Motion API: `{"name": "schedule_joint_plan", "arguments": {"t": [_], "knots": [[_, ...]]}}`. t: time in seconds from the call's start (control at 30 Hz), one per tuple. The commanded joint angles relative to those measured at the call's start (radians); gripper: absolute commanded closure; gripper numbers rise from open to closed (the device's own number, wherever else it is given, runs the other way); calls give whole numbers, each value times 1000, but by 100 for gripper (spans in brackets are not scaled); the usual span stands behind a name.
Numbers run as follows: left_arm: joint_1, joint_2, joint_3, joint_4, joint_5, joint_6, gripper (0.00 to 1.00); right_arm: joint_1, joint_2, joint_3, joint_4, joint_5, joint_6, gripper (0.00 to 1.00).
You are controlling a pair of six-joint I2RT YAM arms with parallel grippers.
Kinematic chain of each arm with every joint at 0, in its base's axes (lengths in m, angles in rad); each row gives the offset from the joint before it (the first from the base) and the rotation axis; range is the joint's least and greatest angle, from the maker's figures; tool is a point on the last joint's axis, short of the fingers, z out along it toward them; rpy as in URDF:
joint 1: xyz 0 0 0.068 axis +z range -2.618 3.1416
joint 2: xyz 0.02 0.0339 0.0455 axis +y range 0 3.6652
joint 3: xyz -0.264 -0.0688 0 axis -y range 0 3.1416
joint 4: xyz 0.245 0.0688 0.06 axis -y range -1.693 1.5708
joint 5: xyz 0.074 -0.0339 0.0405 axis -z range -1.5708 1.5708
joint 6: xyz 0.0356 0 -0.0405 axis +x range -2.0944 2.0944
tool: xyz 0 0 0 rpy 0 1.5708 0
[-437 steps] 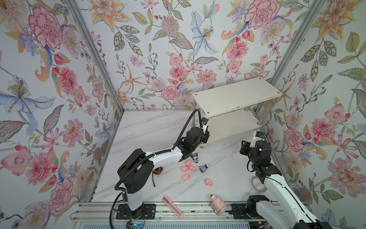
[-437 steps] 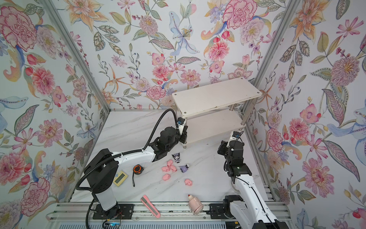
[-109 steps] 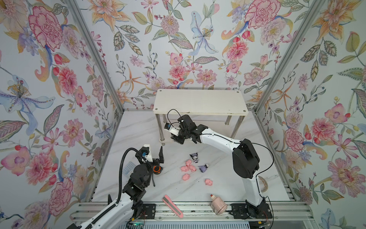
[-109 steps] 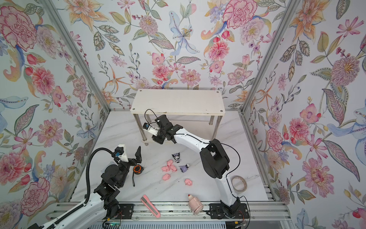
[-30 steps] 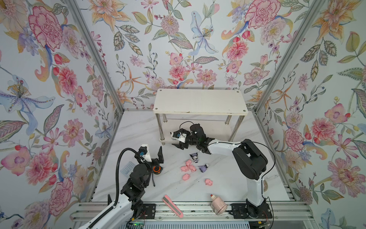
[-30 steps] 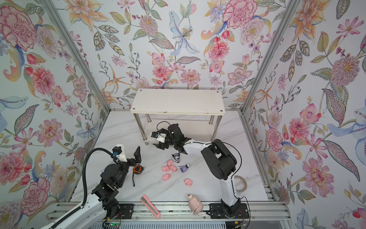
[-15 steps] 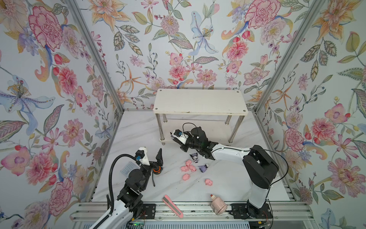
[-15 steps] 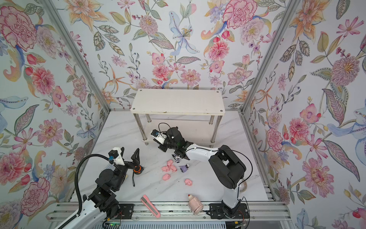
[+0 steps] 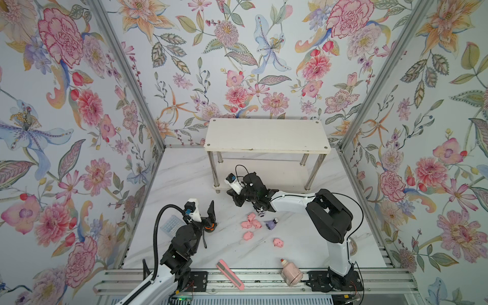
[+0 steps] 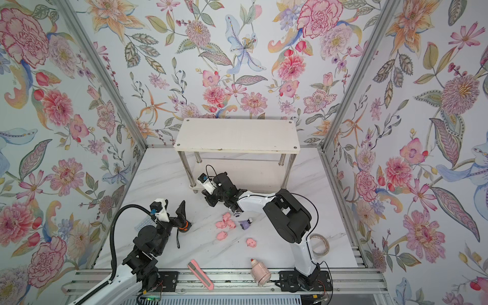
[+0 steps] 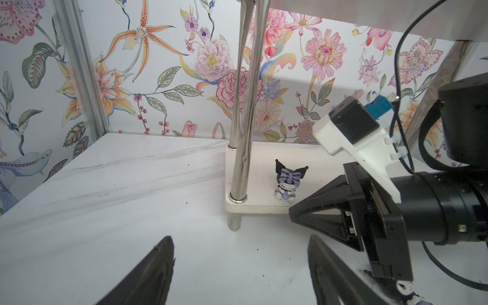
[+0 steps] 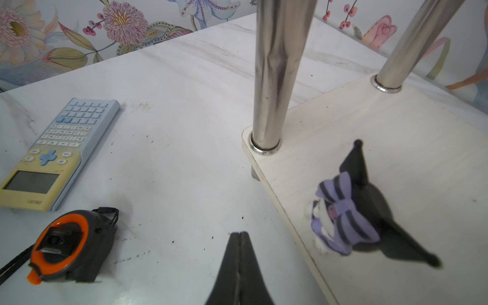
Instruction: Place and organize the plastic toys onto the shelf
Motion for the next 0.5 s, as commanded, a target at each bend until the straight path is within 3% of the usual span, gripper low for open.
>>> {"name": "schedule_joint_plan", "arguments": {"t": [0.0,0.47], "knots": [[19,20,-5,29,-4,-9,19,-4,39,47,14,28,58,100],[22,25,-14,45,15,-23,15,-58,83,83,40,40,102,100]]}}
